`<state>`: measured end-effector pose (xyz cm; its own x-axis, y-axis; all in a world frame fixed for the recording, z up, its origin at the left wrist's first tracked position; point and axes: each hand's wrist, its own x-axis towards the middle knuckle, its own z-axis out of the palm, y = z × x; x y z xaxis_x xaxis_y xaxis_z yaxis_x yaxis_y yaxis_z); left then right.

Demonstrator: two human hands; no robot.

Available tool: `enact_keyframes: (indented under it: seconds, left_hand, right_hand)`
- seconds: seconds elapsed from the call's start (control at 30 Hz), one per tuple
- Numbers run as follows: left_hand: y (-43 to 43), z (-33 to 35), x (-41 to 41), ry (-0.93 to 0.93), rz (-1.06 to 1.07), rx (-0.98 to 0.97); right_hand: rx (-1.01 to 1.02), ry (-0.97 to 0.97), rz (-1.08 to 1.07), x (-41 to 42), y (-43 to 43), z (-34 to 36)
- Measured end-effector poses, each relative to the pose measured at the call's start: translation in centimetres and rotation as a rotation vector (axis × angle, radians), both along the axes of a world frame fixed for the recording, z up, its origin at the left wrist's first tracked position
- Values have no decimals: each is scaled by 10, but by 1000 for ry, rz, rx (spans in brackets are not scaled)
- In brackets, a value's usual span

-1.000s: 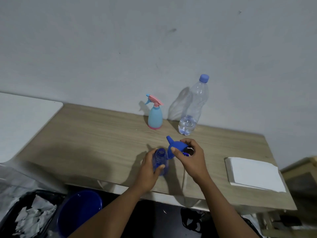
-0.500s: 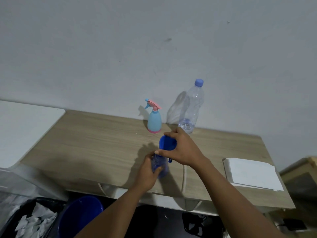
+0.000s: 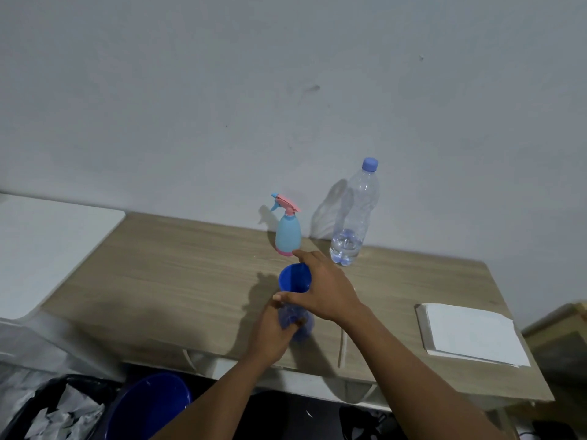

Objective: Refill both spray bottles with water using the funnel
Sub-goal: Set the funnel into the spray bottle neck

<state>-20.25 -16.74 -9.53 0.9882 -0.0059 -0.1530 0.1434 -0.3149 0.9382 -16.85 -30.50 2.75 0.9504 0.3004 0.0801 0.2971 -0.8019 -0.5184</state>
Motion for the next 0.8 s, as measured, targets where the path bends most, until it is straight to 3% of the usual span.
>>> enact_keyframes:
  seconds: [0.13, 0.23, 0.37, 0.53, 0.67, 0.8]
  left_hand:
    - [6, 2, -4, -7, 2, 2]
    - [16, 4, -13, -41, 8, 23]
    - [55, 9, -4, -48, 27, 183]
    - [94, 66, 71, -201, 185, 379]
    - [42, 151, 138, -310, 96, 289]
    - [-34, 188, 180, -308, -57, 200]
  right_hand:
    - [109, 22, -42, 0, 0, -1]
    - [352, 90, -149, 3, -7, -5]
    - [567, 61, -354, 21, -38, -15]
    - [569, 50, -524, 58, -90, -9]
    - [565, 14, -585, 94, -116, 20]
    - [548, 3, -545, 127, -126, 45]
